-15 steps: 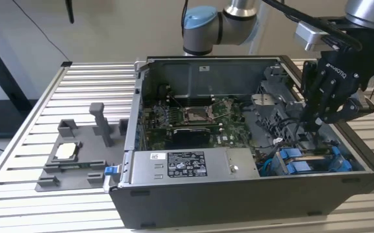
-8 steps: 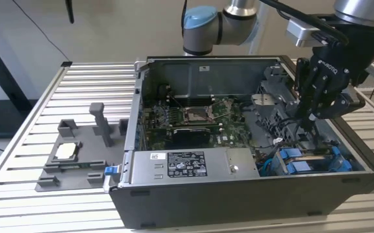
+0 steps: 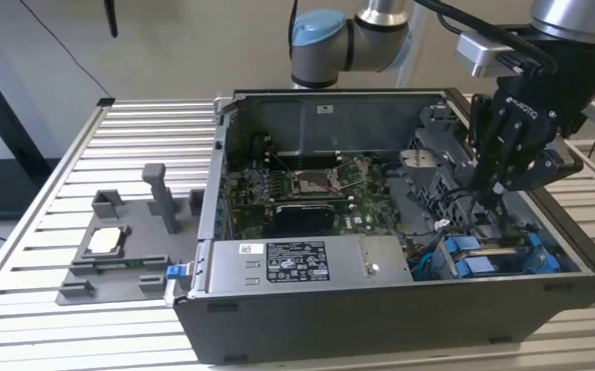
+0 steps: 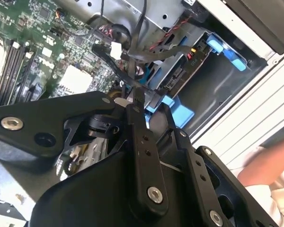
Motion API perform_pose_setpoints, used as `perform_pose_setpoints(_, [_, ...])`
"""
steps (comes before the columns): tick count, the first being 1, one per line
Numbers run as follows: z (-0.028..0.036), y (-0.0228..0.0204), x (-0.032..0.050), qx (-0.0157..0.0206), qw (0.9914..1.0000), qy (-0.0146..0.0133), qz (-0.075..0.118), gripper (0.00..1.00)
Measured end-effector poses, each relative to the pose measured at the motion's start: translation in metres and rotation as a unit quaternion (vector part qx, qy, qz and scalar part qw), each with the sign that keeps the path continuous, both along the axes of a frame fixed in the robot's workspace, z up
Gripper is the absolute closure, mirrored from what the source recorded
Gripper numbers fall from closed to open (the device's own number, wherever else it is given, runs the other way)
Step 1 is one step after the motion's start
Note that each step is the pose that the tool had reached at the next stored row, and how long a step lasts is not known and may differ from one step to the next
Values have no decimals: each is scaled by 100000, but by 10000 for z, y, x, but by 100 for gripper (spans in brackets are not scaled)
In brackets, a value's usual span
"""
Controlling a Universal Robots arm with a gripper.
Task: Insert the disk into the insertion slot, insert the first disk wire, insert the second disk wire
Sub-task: 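Insert the second disk wire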
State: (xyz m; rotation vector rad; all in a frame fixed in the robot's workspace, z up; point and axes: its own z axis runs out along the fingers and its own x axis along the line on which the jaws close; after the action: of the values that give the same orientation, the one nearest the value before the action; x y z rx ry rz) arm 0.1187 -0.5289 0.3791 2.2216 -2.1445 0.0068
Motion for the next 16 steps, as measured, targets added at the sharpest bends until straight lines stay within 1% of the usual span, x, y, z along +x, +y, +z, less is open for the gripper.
perform_pose_setpoints(2, [-6, 0, 0, -177, 100000, -107, 148, 67])
perform_pose_setpoints(3, [-9, 0, -1, -206, 99999, -241, 230, 67])
perform_pose_setpoints(5, [-12, 0, 1, -222, 99997, -608, 472, 67])
perform_pose_setpoints(7, [-16, 1, 3, -223, 99994, -790, 705, 67])
perform_pose_setpoints(11, [-18, 0, 2, -239, 99993, -837, 775, 67])
perform_pose_setpoints(12, [-18, 0, 2, -242, 99993, -837, 775, 69])
perform_pose_setpoints(13, [-19, 0, 3, -236, 99993, -837, 775, 76])
perform_pose_setpoints(14, [-19, -1, 3, -234, 99993, -838, 771, 76])
perform_pose_setpoints(15, [-19, -3, 4, -236, 99993, -837, 775, 82])
perform_pose_setpoints(16, [-19, -5, 5, -239, 99993, -837, 774, 84])
